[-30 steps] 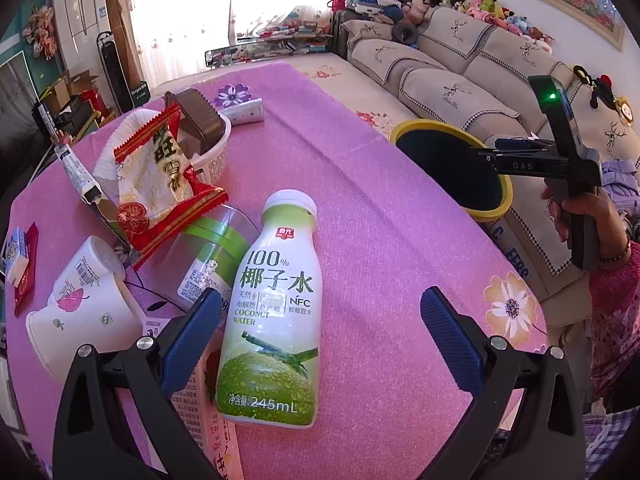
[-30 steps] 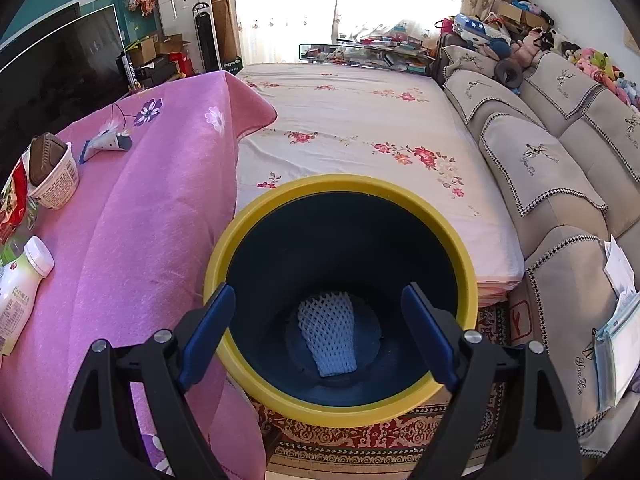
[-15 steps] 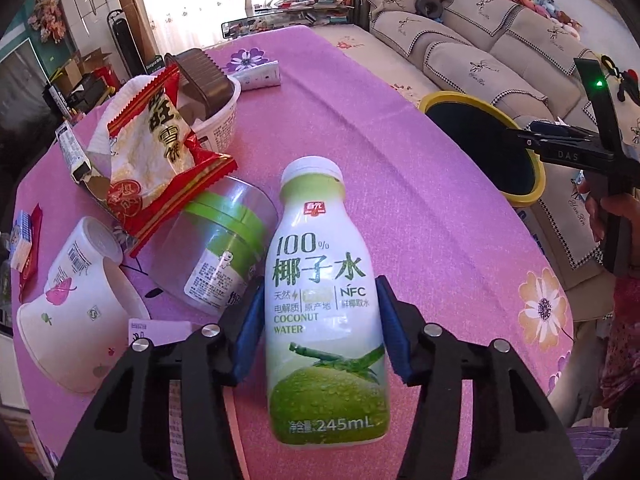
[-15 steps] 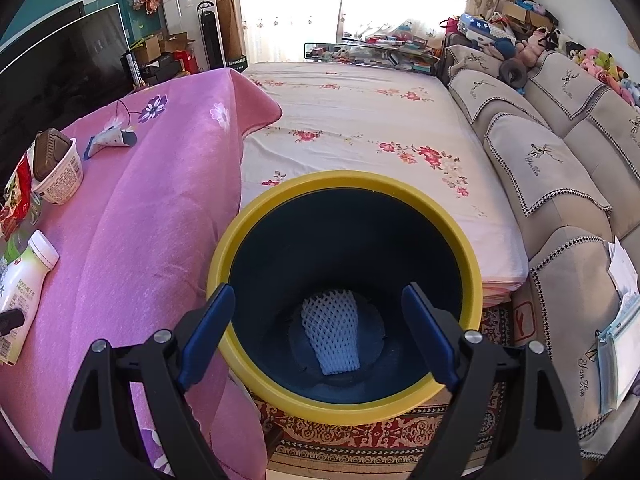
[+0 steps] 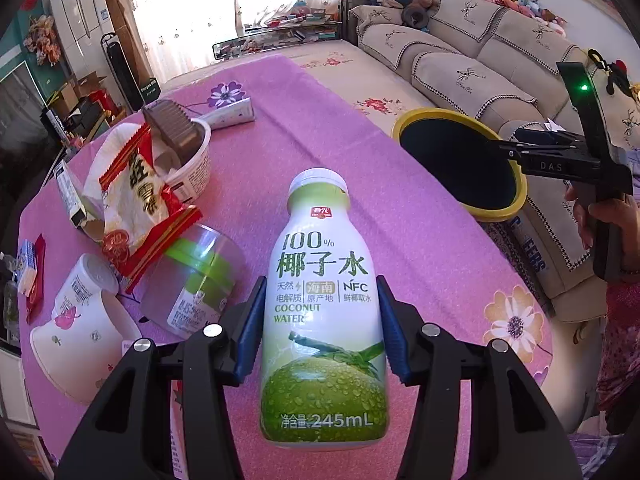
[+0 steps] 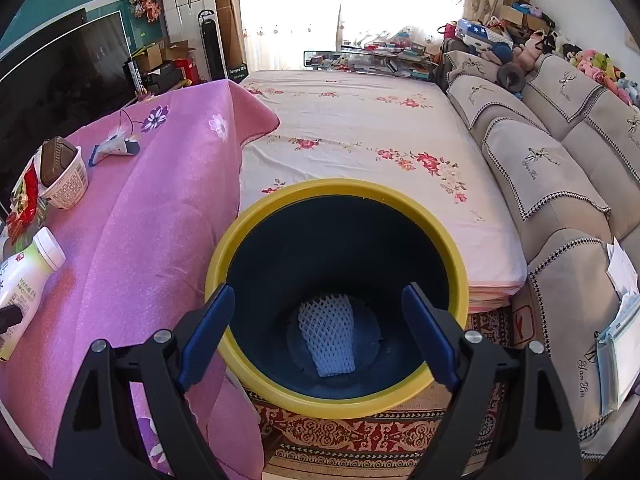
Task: Collect trash
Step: 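Grasp the green coconut water bottle with the left gripper, then carry the bottle over the yellow bin and open the left gripper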
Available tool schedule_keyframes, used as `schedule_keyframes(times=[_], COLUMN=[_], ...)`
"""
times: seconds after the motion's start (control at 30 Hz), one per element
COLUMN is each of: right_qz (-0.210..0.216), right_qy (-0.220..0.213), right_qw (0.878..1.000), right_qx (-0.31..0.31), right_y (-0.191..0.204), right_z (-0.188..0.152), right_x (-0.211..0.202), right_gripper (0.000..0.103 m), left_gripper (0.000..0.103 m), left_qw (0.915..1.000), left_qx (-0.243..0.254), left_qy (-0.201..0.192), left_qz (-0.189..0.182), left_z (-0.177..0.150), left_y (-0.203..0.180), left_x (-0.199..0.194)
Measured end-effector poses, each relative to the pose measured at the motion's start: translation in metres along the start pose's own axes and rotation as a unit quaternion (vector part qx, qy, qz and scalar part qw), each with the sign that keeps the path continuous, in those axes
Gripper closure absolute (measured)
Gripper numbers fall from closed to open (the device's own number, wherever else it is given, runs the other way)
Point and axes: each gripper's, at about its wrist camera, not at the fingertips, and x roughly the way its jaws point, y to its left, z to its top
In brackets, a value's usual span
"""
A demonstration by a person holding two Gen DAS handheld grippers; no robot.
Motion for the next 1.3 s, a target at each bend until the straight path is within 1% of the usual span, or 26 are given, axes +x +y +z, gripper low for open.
schedule_keyframes(times=[0.13,0.3,0.53,0.6,0.77,0.9,1.0,1.07,1.1,1.13,1.2,1.3], right_qz=[0.003,-0.015,-0.031,-0.037,-0.051,-0.060,-0.064,-0.066,-0.067,-0.068,-0.070,-0.068], right_qy=[-0.011,-0.019,-0.024,-0.026,-0.032,-0.034,-0.034,-0.034,-0.033,-0.032,-0.032,-0.033], right_qw=[1.000,1.000,0.999,0.999,0.997,0.997,0.996,0.996,0.996,0.996,0.996,0.996], right_qx=[0.006,0.010,0.027,0.031,0.040,0.042,0.043,0.046,0.047,0.048,0.048,0.046], right_y=[-0.010,-0.032,-0.068,-0.078,-0.098,-0.107,-0.110,-0.113,-0.114,-0.115,-0.114,-0.110], right_z=[0.002,0.005,0.002,0.002,0.003,0.002,0.000,-0.001,-0.002,-0.003,-0.004,-0.003], right_x=[-0.007,-0.019,-0.034,-0.037,-0.048,-0.054,-0.058,-0.059,-0.060,-0.060,-0.062,-0.064], right_gripper=[0.022,0.022,0.022,0.022,0.022,0.022,0.022,0.022,0.022,0.022,0.022,0.022], left_gripper=[0.051,0.051,0.051,0.051,0.051,0.051,0.051,0.037,0.026,0.023,0.023,0.023], left_qw=[0.9999,0.9991,0.9974,0.9969,0.9952,0.9949,0.9955,0.9961,0.9962,0.9961,0.9961,0.9964], left_qx=[0.007,0.020,0.043,0.051,0.069,0.075,0.078,0.078,0.078,0.079,0.076,0.061], left_qy=[-0.014,-0.027,-0.027,-0.028,-0.026,-0.017,-0.005,-0.010,-0.013,-0.017,-0.023,-0.043], left_qz=[-0.006,-0.024,-0.050,-0.053,-0.064,-0.065,-0.054,-0.041,-0.036,-0.035,-0.037,-0.041], left_z=[0.019,0.056,0.105,0.119,0.145,0.170,0.184,0.190,0.193,0.194,0.196,0.182], left_y=[-0.014,-0.046,-0.104,-0.122,-0.162,-0.186,-0.197,-0.200,-0.202,-0.201,-0.198,-0.177], left_x=[-0.001,0.013,0.053,0.064,0.092,0.120,0.141,0.149,0.150,0.150,0.142,0.111])
